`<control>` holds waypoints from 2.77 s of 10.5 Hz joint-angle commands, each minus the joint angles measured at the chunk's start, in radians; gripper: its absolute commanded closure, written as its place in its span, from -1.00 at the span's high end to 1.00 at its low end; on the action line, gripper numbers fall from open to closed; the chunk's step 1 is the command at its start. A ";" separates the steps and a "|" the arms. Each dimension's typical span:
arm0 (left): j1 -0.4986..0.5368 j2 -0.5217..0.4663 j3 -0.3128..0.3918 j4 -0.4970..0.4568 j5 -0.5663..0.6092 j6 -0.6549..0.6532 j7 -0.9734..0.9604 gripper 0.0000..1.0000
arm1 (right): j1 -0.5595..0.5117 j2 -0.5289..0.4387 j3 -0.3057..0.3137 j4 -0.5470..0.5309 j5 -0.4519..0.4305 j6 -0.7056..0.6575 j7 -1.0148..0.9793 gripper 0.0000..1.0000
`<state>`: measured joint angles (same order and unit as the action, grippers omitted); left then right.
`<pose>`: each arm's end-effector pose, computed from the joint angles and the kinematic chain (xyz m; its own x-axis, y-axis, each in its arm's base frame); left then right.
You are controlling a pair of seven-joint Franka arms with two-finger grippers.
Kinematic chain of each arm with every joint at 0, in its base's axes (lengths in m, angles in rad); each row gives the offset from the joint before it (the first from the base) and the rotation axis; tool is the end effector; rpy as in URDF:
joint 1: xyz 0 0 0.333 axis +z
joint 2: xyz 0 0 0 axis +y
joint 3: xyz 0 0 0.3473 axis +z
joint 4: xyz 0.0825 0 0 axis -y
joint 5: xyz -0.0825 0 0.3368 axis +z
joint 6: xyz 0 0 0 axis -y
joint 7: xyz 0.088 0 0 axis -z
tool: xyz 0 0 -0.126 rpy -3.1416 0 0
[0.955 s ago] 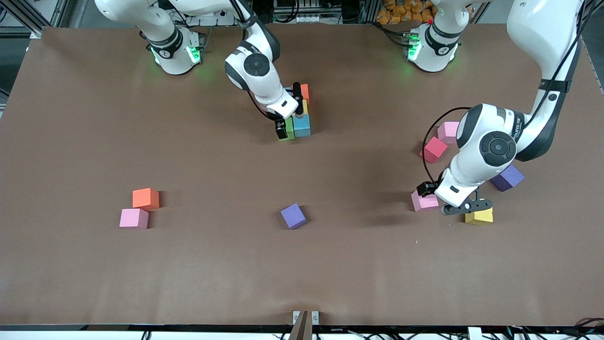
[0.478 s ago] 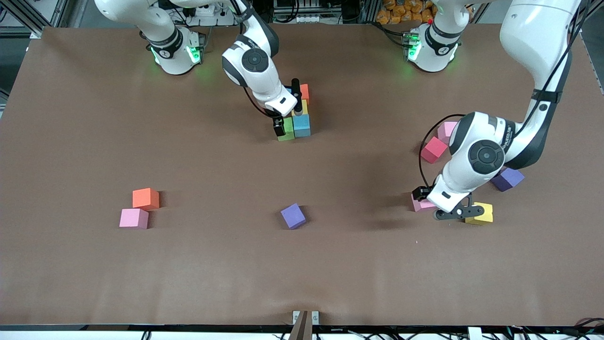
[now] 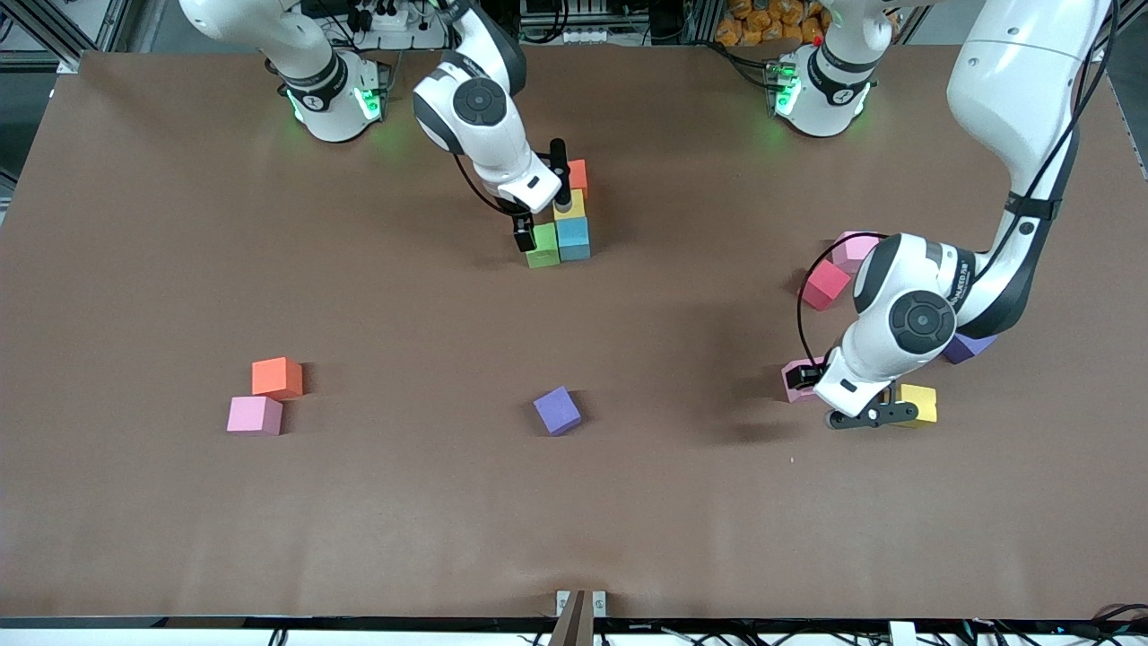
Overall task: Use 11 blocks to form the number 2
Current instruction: 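Open the right gripper and move it toward the orange cube, then carry the pink cube to the stack while the right gripper grasps orange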
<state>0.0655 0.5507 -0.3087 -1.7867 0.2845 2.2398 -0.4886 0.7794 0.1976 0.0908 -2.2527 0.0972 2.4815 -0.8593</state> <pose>0.6180 -0.1193 0.2908 0.9944 0.0997 -0.0340 0.0969 -0.9924 -0.0759 0.3348 0.3969 0.3277 -0.0792 0.9937 0.0788 0.9962 0.0819 -0.0306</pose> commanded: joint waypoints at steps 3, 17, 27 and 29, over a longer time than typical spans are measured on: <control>-0.012 0.047 0.008 0.018 0.002 0.026 -0.016 1.00 | -0.245 -0.127 0.000 0.083 0.001 -0.240 -0.017 1.00; -0.108 0.048 -0.021 0.065 0.097 0.049 0.129 -1.00 | -0.742 0.187 -0.204 0.243 0.107 -0.079 0.320 1.00; -0.481 -0.011 -0.224 0.205 0.110 -0.127 0.228 -1.00 | -0.672 0.273 -0.261 0.249 0.207 0.067 0.349 1.00; -0.585 0.058 -0.221 0.303 0.088 -0.126 0.226 -1.00 | -0.669 0.272 -0.272 0.265 0.205 0.054 0.344 1.00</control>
<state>-0.4572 0.5457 -0.5418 -1.5824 0.3699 2.1336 -0.2778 0.0928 0.4694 -0.1607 -2.0070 0.2936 2.5555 -0.5010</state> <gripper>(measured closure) 0.445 0.000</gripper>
